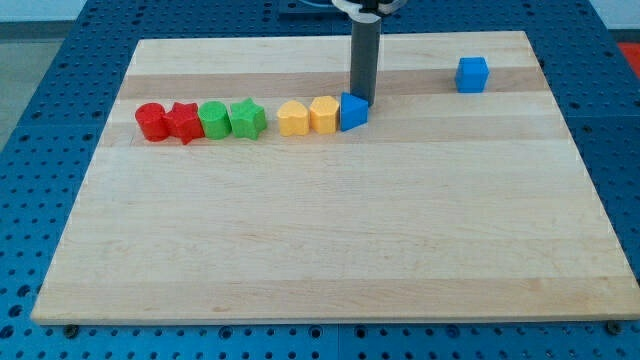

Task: Move the blue cube to the right of the blue triangle

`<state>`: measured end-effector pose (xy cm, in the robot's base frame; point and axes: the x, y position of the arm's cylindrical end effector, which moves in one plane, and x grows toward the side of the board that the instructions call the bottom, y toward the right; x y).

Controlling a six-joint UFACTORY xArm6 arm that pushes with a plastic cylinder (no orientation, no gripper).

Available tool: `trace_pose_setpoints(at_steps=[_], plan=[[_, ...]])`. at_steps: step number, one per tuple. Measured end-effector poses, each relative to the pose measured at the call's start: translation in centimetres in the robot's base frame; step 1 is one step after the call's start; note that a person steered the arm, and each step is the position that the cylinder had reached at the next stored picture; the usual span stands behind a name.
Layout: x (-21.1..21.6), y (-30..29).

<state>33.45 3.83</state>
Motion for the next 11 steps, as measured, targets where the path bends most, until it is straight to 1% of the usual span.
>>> trace_pose_setpoints(at_steps=[1,2,3,4,5,6,9,11], plan=[[-2.6,1.3],[-7.5,5.8],[-10.9,14.4],[-10.0,21.3],[-7.0,20.8],[-5.1,19.2],[-5.7,13.8],[-4.0,11.5]])
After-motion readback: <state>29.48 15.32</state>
